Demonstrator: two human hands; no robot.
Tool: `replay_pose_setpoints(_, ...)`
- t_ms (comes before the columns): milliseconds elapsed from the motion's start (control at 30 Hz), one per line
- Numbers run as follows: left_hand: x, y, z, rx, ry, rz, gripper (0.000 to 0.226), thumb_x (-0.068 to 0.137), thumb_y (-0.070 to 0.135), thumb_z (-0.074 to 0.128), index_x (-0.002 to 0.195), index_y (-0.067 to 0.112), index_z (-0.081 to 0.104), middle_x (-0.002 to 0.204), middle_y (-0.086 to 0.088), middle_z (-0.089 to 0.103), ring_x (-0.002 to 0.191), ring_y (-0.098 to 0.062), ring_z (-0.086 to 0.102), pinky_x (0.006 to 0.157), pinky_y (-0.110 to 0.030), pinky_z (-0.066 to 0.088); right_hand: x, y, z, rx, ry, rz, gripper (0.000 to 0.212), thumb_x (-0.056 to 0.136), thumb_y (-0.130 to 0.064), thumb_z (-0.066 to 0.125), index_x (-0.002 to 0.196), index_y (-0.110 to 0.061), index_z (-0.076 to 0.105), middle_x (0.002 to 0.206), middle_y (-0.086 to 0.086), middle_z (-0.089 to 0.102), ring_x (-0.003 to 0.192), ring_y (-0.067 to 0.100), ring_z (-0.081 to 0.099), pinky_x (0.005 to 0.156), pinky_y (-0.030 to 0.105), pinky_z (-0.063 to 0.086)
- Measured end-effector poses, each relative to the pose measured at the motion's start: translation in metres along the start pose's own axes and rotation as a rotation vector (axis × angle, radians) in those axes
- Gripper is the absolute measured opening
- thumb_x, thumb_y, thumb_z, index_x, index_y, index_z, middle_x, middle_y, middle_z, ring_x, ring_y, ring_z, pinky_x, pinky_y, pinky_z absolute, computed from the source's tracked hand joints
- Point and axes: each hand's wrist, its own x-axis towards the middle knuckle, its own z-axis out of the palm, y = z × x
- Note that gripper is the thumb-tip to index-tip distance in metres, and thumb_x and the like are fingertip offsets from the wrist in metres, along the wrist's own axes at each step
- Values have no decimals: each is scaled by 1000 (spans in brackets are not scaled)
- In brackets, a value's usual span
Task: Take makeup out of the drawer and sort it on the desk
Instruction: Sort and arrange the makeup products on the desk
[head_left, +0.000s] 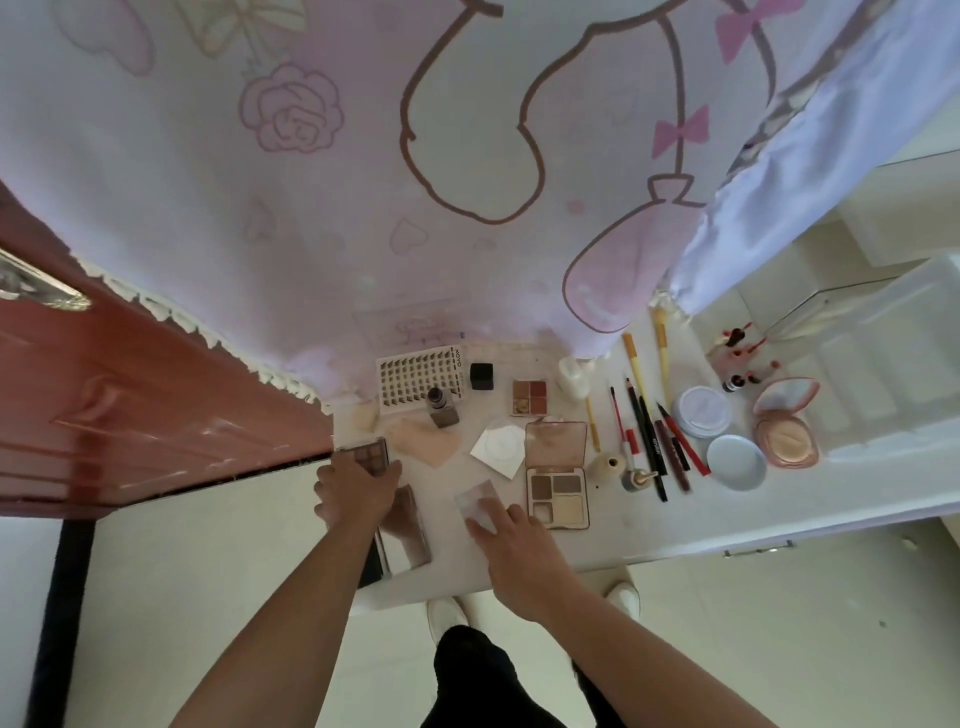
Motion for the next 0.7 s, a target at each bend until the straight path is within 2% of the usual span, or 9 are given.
replay_pose_setpoints(133,11,6,0,-44,23,-42,84,70,41,81,133,2,41,131,-23,47,122,-42,46,98,-51,46,0,5,-4,30,-22,1,56,89,-12,54,142,-15,39,153,11,28,117,36,45,95,47,44)
replay_pose_setpoints(267,5,-2,-6,-181,41,-11,85,49,54,81,117,9,57,118,-15,60,109,-36,57,86,-50,54,3,7,-11,144,-57,23,43,94,-18,49,137,-17,46,150,8,34,120,33,46,95,43,45)
replay_pose_setpoints(333,-16,-1,-22,-338,12,47,63,51,46,82,102,15,62,103,-5,67,96,-27,65,76,-38,56,8,6,-25,381,-44,87,37,98,-21,47,135,-17,51,141,8,46,119,30,52,96,37,46)
replay_pose_setpoints(400,-43,3,-40,-489,-68,116,41,67,21,84,99,16,59,93,-1,69,82,-15,65,68,-26,48,12,3,-45,749,1,210,33,102,-22,49,133,-18,58,128,5,60,107,18,62,93,26,47)
replay_pose_setpoints(433,-55,4,-46,-539,-110,161,42,71,16,83,105,19,58,92,1,68,81,-12,64,69,-26,47,13,1,-56,947,26,253,32,102,-23,50,132,-19,60,121,4,65,95,11,65,89,24,49)
replay_pose_setpoints(500,-81,8,-60,-609,-175,242,54,68,21,85,117,21,61,96,3,69,88,-13,65,73,-27,48,15,-2,-76,1242,75,272,28,102,-22,54,128,-21,63,111,6,69,77,3,66,78,22,54)
replay_pose_setpoints(600,-105,10,-73,-658,-208,312,50,56,31,79,103,36,63,98,3,72,93,-13,66,77,-31,54,13,-5,-104,1402,134,193,27,99,-27,61,126,-26,66,107,0,72,86,8,70,76,22,55)
replay_pose_setpoints(700,-121,10,-77,-656,-237,375,61,55,27,82,112,33,62,102,2,71,91,-11,69,81,-31,57,8,-7,-125,1436,163,97,33,96,-27,66,128,-23,67,108,-3,75,96,15,72,81,25,57)
